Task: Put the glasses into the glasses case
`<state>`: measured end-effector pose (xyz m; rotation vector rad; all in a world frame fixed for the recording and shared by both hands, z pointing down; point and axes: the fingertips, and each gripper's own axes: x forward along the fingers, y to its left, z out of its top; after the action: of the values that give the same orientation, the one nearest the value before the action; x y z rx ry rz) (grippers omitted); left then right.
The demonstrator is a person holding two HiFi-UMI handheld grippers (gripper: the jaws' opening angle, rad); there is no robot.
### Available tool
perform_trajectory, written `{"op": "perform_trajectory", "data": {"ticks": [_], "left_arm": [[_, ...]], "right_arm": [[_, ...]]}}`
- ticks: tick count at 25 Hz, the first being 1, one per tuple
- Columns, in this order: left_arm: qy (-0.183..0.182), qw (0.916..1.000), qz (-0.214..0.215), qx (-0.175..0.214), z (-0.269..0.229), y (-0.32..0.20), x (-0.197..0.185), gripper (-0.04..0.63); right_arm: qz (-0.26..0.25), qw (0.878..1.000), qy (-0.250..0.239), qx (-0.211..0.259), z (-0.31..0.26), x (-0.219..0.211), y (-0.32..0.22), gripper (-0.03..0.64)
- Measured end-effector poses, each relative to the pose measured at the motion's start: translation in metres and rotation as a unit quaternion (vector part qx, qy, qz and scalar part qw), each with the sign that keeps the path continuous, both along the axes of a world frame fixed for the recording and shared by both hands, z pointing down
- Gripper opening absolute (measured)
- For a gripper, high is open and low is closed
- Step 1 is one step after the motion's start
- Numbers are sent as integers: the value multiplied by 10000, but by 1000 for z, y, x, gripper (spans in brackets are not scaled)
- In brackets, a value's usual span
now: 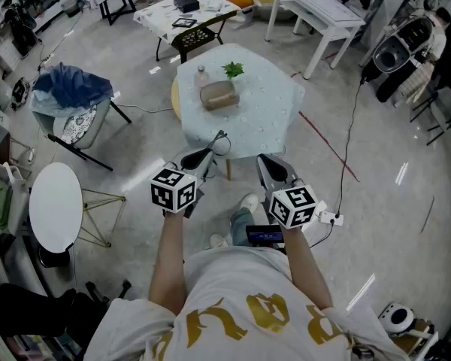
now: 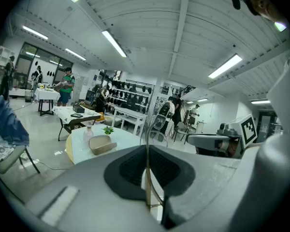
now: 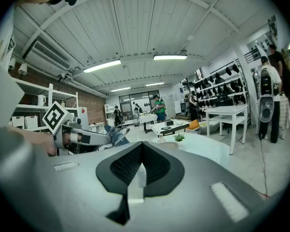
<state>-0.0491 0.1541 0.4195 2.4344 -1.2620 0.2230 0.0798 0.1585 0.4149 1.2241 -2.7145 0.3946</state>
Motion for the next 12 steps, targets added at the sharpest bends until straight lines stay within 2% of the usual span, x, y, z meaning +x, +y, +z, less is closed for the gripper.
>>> {"op": "perform_trajectory", "data": {"ticks": [12], "left_arm": [[-77,9999,98,-106,8,4,0,15]], "right_arm": [[87,9999,23,-58,6,3,6,23]]}}
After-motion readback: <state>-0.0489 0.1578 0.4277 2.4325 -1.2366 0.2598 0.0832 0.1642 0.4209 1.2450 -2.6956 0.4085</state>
